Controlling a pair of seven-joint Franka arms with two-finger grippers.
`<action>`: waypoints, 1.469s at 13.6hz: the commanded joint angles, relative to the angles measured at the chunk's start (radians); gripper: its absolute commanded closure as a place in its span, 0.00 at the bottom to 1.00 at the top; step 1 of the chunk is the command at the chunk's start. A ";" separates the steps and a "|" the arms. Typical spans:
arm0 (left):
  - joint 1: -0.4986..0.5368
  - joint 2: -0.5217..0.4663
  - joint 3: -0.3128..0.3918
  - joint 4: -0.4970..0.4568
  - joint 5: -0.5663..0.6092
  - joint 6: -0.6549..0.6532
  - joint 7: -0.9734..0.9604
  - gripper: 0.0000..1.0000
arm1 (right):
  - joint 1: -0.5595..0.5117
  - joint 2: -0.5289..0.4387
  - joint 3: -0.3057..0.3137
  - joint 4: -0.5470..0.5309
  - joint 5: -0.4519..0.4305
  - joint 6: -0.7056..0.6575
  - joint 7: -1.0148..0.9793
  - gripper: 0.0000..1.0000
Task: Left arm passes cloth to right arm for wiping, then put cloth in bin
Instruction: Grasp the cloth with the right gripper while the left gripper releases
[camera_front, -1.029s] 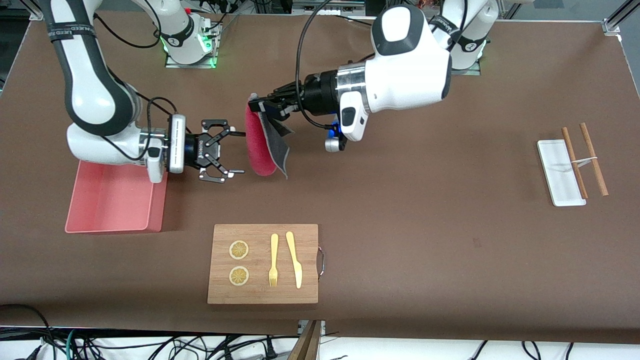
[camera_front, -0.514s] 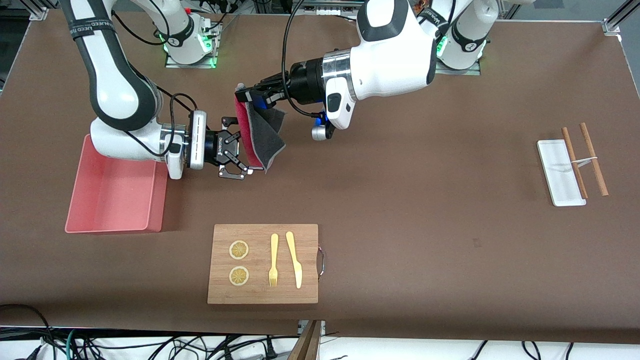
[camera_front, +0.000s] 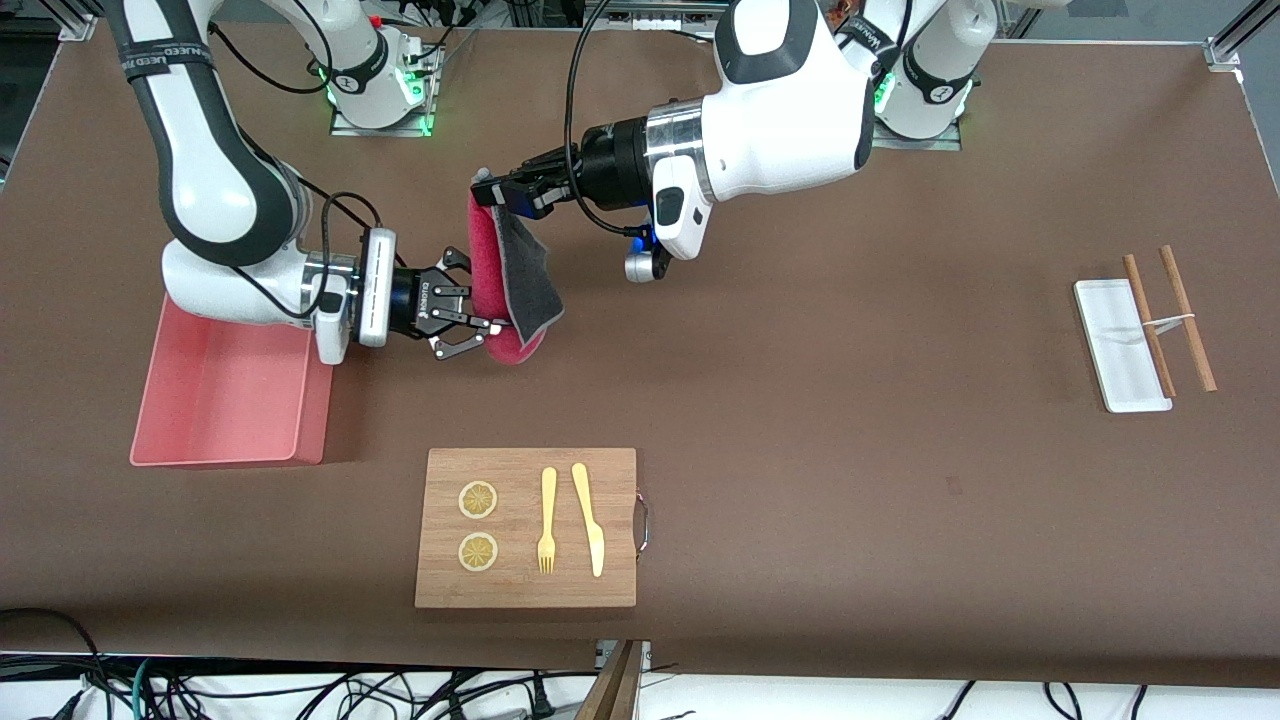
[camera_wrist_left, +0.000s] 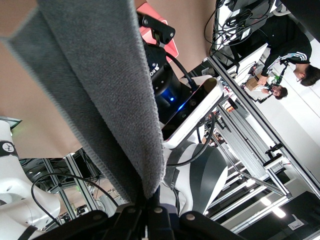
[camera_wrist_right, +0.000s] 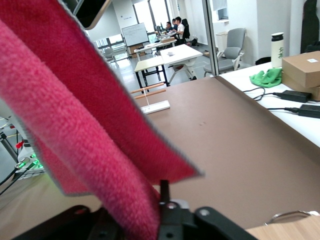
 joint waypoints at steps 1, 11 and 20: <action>0.002 0.007 0.005 0.020 -0.030 0.000 0.015 0.32 | -0.009 -0.006 -0.013 0.012 -0.039 -0.004 0.004 1.00; 0.092 -0.031 0.012 0.000 0.075 -0.046 0.012 0.00 | -0.032 -0.071 -0.082 0.032 -0.440 -0.007 0.374 1.00; 0.235 -0.037 0.014 0.014 0.675 -0.455 0.027 0.00 | -0.049 -0.163 -0.096 0.029 -0.976 -0.079 0.995 1.00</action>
